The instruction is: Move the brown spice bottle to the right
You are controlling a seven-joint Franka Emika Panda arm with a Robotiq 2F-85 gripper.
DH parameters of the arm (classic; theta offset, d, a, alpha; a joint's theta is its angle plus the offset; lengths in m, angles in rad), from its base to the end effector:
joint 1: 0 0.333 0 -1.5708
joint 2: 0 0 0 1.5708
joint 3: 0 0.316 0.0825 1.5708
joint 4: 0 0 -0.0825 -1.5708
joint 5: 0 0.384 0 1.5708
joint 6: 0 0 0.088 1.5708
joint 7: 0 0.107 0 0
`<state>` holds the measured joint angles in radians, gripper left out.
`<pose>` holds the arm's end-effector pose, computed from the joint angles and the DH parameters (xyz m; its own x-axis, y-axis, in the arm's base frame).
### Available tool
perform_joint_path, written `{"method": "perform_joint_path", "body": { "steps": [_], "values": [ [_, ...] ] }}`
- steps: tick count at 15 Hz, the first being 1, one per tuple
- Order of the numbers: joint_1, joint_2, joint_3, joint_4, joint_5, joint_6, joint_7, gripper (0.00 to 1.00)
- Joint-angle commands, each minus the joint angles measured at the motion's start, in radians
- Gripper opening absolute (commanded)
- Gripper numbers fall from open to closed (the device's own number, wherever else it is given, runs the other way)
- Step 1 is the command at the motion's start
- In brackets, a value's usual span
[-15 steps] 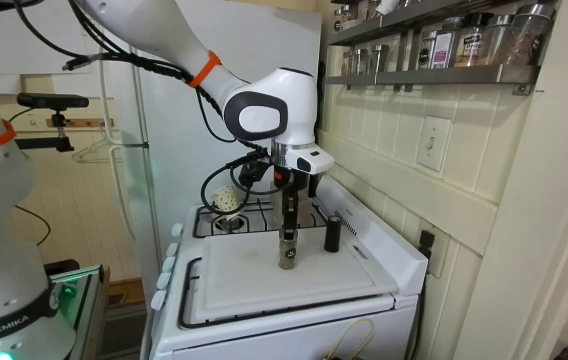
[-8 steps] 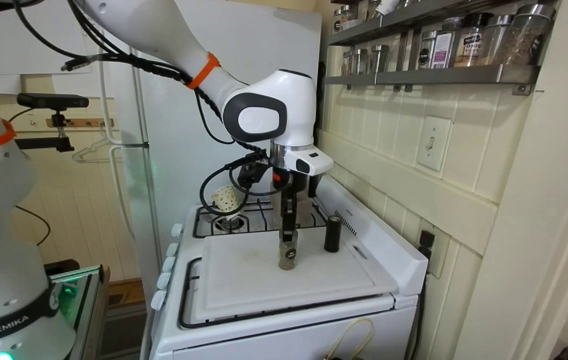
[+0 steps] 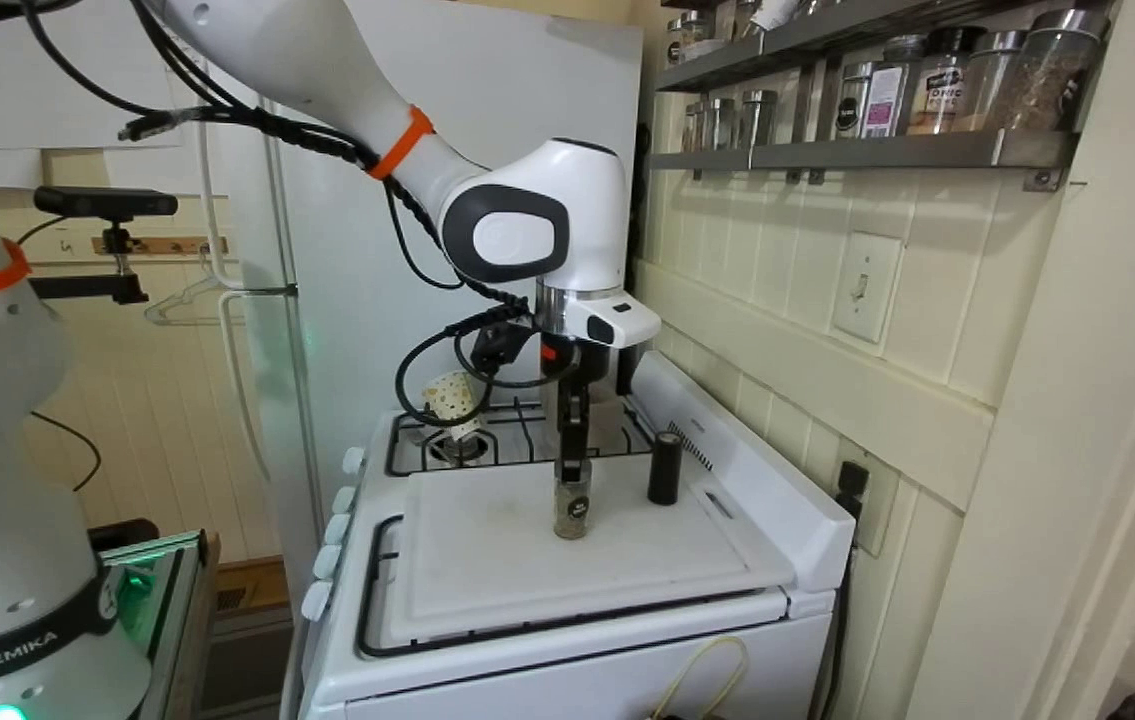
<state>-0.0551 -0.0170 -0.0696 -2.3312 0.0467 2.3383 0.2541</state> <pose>0.5024 -0.0622 0.3463 0.9166 -0.3996 0.0138 -0.3988 -0.9162 -0.0403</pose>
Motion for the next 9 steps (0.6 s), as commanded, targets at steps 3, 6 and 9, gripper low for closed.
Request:
{"method": "perform_joint_path", "body": {
  "steps": [3,6,9],
  "values": [
    [0.005,-0.062,0.023,-0.02,-0.091,-0.017,0.08,0.24],
    [0.005,-0.072,0.033,-0.016,-0.106,-0.023,0.094,0.24],
    [0.007,-0.065,0.035,-0.002,-0.058,-0.062,0.054,0.24]
  ]
}}
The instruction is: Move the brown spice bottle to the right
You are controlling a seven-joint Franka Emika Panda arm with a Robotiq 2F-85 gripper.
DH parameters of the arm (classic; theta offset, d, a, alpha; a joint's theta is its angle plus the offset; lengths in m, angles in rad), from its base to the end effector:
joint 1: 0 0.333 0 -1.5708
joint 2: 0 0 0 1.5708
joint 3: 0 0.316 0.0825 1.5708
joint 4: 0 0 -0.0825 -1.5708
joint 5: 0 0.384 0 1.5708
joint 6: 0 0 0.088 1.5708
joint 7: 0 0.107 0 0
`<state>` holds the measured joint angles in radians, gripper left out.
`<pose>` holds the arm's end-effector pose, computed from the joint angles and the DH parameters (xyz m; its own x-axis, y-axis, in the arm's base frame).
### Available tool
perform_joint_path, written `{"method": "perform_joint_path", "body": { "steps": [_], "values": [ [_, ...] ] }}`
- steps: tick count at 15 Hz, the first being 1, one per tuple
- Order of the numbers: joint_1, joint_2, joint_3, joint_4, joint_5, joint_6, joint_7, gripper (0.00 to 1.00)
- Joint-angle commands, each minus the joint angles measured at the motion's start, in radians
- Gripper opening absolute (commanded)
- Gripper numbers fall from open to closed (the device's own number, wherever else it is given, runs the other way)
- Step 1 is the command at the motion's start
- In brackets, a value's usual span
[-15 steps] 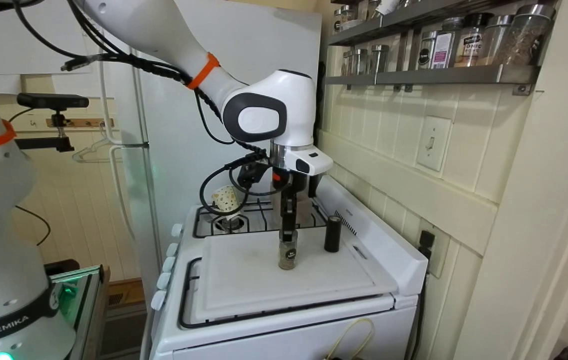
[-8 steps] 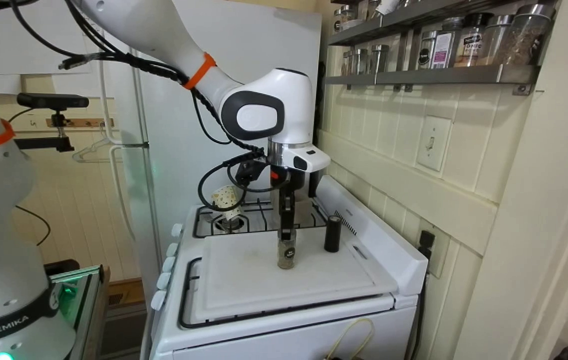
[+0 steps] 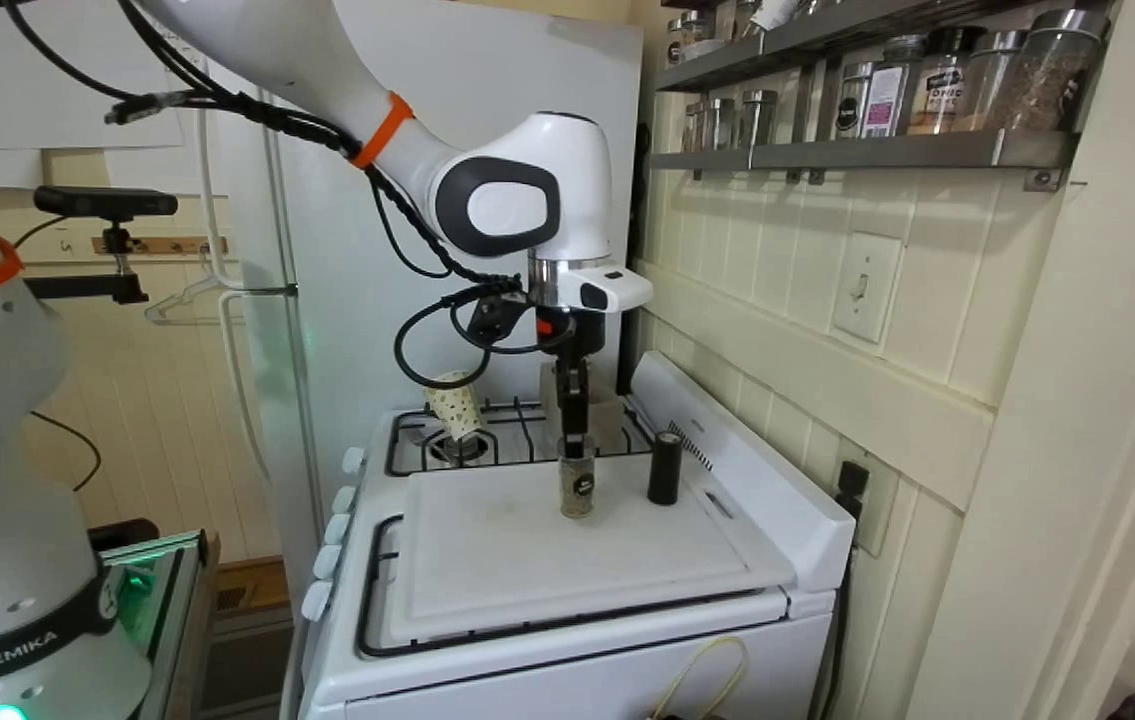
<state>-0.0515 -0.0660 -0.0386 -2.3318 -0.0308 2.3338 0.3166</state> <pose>0.5022 -0.0459 0.3704 0.9240 -0.3757 0.0709 -0.3766 -0.9264 -0.0010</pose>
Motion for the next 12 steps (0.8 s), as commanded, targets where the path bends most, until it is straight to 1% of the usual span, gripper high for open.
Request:
{"method": "perform_joint_path", "body": {
  "steps": [1,2,3,4,5,6,7,8,9,10,12],
  "values": [
    [0.001,-0.009,0.005,0.003,0.008,-0.082,-0.001,0.24],
    [0.0,-0.017,0.003,0.0,0.025,-0.045,0.0,0.24],
    [0.007,-0.022,0.001,0.006,0.095,-0.077,-0.053,0.24],
    [0.0,-0.019,0.006,-0.005,0.014,-0.025,0.003,0.24],
    [0.006,-0.023,0.004,0.004,0.076,-0.071,-0.047,0.24],
    [0.015,-0.028,-0.001,0.014,0.176,-0.119,-0.128,0.24],
    [0.006,-0.023,0.001,0.009,0.121,-0.074,-0.083,0.24],
    [0.002,-0.021,0.001,0.01,0.108,-0.06,-0.074,0.24],
    [0.003,-0.017,-0.002,0.017,0.136,-0.093,-0.094,0.24],
    [0.0,-0.014,-0.003,0.015,0.116,-0.068,-0.075,0.24],
    [-0.004,-0.004,-0.006,0.014,0.107,-0.058,-0.07,0.24]
  ]
}}
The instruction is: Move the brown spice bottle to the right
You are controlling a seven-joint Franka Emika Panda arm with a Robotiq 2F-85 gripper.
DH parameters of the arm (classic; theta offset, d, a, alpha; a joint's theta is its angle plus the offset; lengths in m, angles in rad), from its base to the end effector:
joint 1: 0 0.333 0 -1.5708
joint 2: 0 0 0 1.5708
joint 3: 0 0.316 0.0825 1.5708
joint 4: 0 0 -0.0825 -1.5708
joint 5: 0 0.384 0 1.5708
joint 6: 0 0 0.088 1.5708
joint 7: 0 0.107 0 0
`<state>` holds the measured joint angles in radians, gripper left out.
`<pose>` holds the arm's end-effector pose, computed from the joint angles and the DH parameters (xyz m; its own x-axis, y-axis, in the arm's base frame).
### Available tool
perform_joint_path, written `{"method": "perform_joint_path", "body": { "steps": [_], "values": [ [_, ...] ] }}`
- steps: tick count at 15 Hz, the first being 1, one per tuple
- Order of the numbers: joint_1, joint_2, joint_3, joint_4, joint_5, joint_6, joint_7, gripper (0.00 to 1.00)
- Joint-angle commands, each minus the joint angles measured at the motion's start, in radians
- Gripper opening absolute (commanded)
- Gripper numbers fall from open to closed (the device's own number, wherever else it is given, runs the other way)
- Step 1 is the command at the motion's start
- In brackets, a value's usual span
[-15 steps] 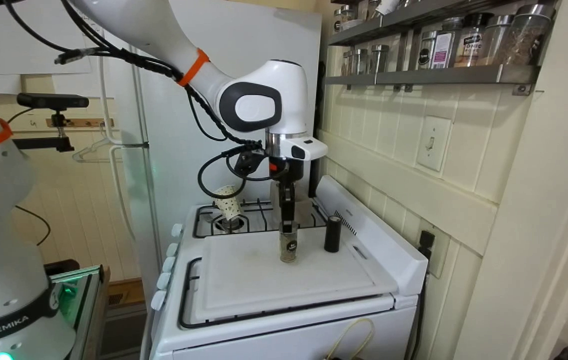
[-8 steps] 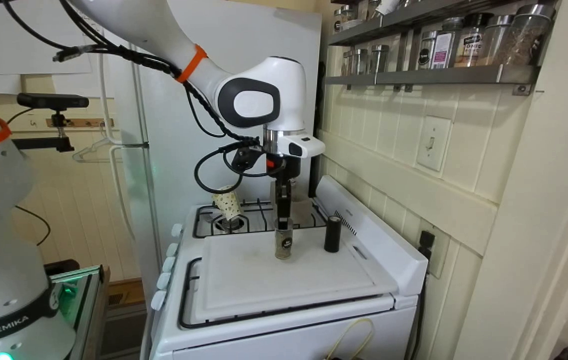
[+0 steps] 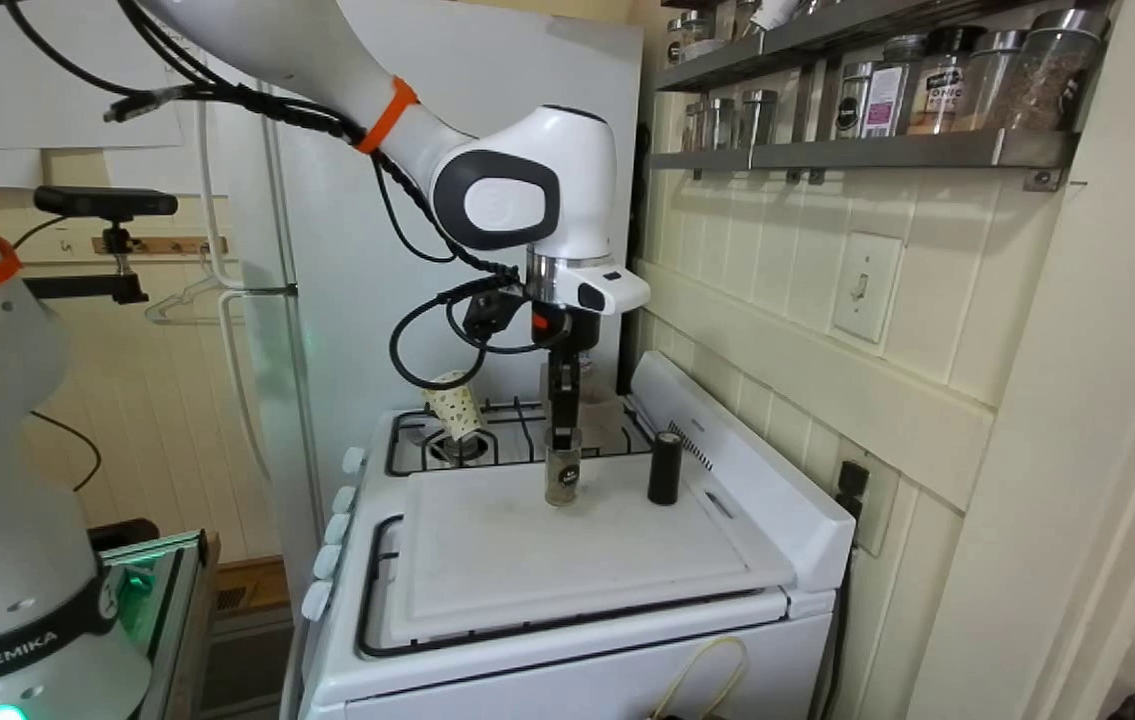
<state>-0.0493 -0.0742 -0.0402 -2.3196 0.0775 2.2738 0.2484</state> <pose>0.4995 -0.0430 0.3744 0.9258 -0.3778 0.0103 -0.3763 -0.9240 -0.0680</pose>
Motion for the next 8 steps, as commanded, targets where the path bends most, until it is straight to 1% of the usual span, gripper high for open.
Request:
{"method": "perform_joint_path", "body": {
  "steps": [1,5,6,8],
  "values": [
    [-0.008,0.01,-0.005,-0.003,-0.008,0.01,-0.002,0.24],
    [-0.008,0.03,-0.011,-0.01,-0.008,0.037,-0.018,0.24],
    [-0.009,0.033,-0.01,-0.008,-0.037,0.028,-0.014,0.24],
    [-0.008,0.042,-0.011,-0.008,-0.037,0.022,-0.03,0.24]
  ]
}}
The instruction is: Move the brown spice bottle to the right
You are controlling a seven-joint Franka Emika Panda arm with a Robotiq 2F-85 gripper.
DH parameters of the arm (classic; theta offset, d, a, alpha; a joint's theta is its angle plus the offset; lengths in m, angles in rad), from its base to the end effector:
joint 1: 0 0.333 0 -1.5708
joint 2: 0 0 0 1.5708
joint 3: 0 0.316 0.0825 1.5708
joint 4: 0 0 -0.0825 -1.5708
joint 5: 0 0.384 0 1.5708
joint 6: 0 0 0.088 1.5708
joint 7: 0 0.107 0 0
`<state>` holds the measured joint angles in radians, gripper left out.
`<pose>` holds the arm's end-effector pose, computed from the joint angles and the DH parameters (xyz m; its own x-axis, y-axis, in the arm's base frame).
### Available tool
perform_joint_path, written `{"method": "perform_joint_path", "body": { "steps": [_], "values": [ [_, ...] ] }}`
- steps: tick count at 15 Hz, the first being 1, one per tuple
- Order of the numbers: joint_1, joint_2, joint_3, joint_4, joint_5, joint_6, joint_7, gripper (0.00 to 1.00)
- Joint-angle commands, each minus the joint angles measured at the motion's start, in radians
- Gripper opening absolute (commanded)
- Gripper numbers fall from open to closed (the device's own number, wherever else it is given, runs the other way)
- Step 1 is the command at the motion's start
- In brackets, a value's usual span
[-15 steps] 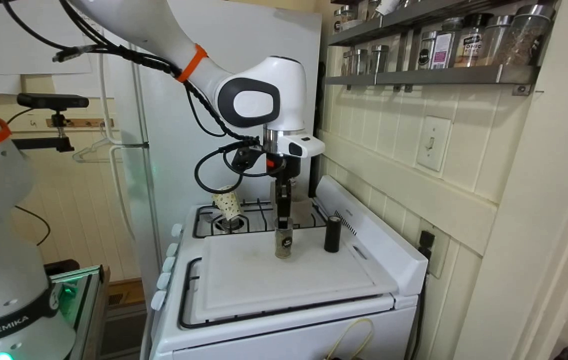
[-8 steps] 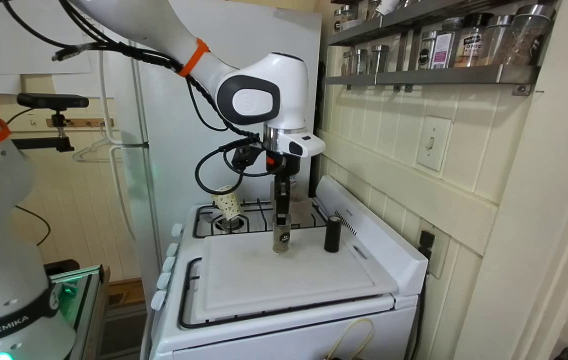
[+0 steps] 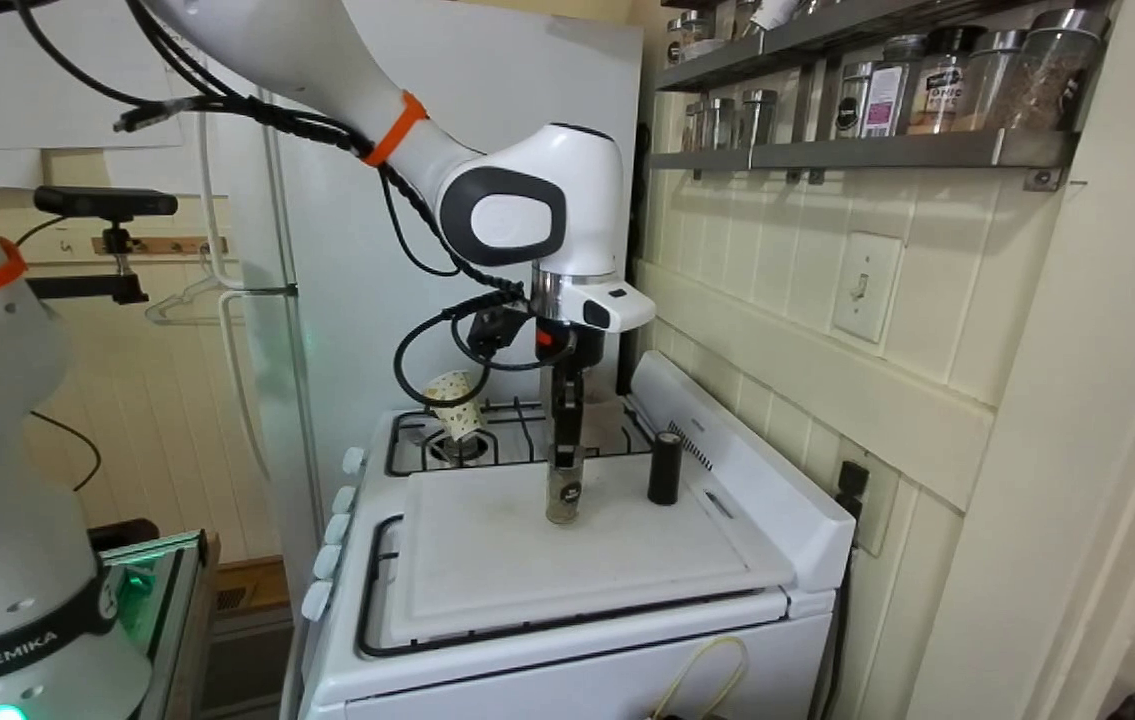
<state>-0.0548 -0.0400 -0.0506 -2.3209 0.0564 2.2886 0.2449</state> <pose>0.5009 -0.0517 0.3580 0.9260 -0.3775 -0.0043 -0.3773 -0.9250 -0.0451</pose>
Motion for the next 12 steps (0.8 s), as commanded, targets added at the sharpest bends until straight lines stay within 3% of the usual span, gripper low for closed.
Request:
{"method": "perform_joint_path", "body": {
  "steps": [1,6,12],
  "values": [
    [-0.002,0.013,-0.002,-0.005,-0.009,0.004,-0.039,0.24],
    [-0.002,0.027,-0.004,0.001,-0.058,-0.035,-0.083,0.24],
    [-0.003,0.03,-0.008,0.033,-0.043,-0.234,-0.323,0.24]
  ]
}}
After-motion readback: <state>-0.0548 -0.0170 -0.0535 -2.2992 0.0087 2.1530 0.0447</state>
